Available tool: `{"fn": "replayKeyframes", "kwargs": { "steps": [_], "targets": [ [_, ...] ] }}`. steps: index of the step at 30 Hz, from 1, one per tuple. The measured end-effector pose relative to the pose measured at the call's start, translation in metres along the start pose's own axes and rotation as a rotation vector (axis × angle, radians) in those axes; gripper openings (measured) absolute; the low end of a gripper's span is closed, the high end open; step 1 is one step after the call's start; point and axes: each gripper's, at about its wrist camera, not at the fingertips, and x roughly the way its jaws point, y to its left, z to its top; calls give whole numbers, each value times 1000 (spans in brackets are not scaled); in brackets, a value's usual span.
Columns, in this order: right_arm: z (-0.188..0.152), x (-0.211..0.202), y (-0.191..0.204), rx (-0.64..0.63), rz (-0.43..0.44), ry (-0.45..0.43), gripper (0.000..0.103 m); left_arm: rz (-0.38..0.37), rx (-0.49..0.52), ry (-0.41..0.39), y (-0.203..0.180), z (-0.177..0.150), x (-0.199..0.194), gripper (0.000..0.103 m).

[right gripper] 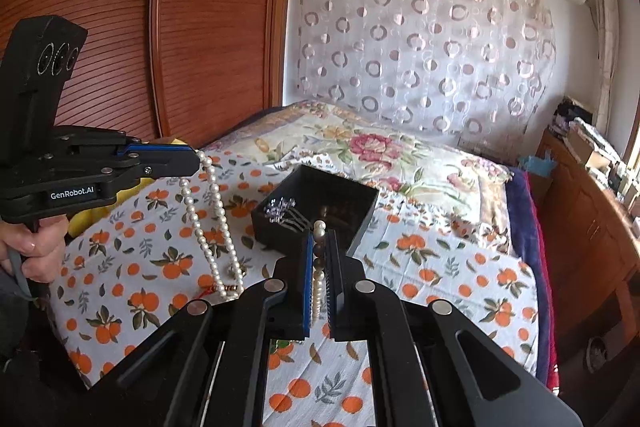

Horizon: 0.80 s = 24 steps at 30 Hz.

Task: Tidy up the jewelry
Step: 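Lift the pearl strand over the box with the left tool while the right tool lifts the beige necklace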

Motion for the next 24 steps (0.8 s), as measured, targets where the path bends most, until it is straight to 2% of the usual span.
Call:
{"fn": "replayKeyframes", "kwargs": {
  "steps": [13,24],
  "targets": [
    [31,-17,-3,-38,-28,-56,7,19,14,-61,1,28,-13,7],
    [52,-18,-13,-26,-50,-86,7,56,18,-80,8,47,-15,7]
  ]
}}
